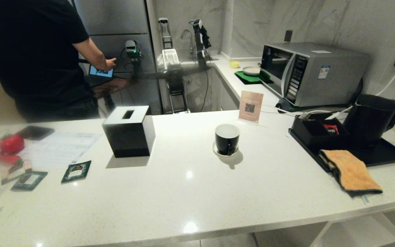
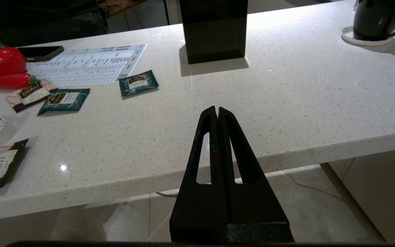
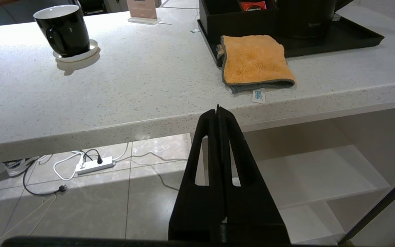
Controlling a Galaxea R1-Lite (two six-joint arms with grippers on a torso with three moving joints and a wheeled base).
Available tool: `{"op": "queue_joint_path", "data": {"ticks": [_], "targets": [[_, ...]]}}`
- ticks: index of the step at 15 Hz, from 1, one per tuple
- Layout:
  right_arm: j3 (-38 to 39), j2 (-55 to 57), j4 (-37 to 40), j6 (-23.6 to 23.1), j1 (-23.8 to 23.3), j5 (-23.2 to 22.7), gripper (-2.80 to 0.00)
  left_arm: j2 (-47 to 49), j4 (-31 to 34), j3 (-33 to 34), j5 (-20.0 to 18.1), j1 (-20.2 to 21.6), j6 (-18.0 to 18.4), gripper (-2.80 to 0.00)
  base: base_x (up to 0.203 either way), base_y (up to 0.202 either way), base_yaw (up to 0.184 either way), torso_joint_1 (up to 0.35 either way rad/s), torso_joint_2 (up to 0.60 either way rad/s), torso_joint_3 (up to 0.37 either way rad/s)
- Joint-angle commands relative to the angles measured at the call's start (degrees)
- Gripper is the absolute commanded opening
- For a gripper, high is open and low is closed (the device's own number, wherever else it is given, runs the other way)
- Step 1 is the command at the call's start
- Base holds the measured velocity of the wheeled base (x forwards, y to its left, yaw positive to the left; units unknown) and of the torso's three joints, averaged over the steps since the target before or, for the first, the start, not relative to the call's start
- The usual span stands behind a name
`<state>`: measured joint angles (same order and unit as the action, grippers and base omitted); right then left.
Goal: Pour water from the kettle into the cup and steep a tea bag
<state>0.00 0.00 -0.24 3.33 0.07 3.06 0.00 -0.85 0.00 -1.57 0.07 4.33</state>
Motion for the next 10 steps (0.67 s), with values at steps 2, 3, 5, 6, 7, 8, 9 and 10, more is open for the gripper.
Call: {"op": "queue_joint_path", "data": {"ticks": [2,3,5,6,7,8,9,10], "targets": [[0.0,0.09,-0.02,0.01,0.01,0.02,-2.8,0.09,-0.03,0.0,-0.01,0.01,-0.02,-2.8,0.0,0.0,0.0,0.0,0.0,0.0],[0.0,0.09,-0.02,0.01,0.01,0.02,-2.8,0.09,-0.03,0.0,-0.01,0.01,-0.02,-2.8,0.0,0.0,0.0,0.0,0.0,0.0],[0.0,0.09,-0.02,0.01,0.01,0.02,-2.8,0.09,-0.03,0.0,-0.01,0.01,-0.11,-2.8,0.005,-0.103,-0.003,0.003,0.0,0.004],[0.0,0.09,-0.02,0.01,0.01,0.02,-2.8,0.09,-0.03,0.0,-0.01,0.01,-0.1,-2.8,0.001,-0.181,0.001,0.002,0.0,0.007],[0.0,0.09,-0.02,0.01,0.01,0.02,-2.8,0.09,-0.03,0.0,-0.01,0.01,-0.04,-2.8,0.0,-0.195,0.0,0.005,0.0,0.006],[0.0,0.09,-0.02,0.01,0.01,0.02,-2.8,0.09,-0.03,0.0,-0.01,0.01,-0.11,-2.8,0.0,-0.195,0.001,-0.001,0.0,0.01],[0.0,0.09,-0.02,0.01,0.01,0.02,-2.8,0.09,-0.03,0.0,-0.01,0.01,-0.11,-2.8,0.0,-0.197,0.001,-0.001,0.0,-0.002],[0.0,0.09,-0.02,0.01,0.1,0.02,-2.8,0.09,-0.03,0.0,-0.01,0.01,-0.06,-2.8,0.0,-0.191,0.001,-0.001,0.0,0.002]]}}
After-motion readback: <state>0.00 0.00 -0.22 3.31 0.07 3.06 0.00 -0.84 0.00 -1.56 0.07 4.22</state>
